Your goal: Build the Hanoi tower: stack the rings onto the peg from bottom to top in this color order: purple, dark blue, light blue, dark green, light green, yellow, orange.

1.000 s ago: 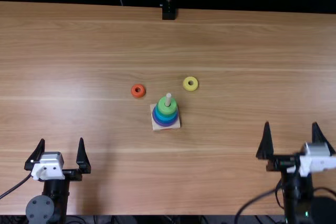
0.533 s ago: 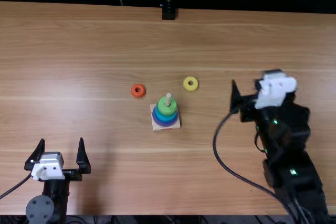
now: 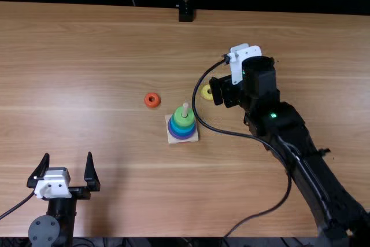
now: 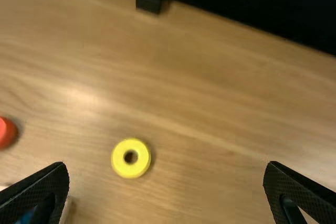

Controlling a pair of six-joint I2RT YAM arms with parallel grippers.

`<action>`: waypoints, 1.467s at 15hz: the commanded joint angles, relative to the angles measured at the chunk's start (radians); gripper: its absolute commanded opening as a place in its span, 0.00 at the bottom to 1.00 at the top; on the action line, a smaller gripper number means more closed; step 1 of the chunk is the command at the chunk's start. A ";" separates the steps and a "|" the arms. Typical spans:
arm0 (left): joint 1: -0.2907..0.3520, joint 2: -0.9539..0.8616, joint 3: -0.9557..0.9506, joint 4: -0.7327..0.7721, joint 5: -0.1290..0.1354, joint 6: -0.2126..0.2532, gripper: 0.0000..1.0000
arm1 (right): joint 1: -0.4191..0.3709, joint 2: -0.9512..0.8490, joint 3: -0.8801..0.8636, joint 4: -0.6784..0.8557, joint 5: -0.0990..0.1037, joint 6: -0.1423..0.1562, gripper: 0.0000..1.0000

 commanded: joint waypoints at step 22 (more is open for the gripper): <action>0.009 -0.011 -0.007 -0.040 -0.013 0.000 1.00 | -0.001 0.564 0.459 -0.260 -0.114 0.287 1.00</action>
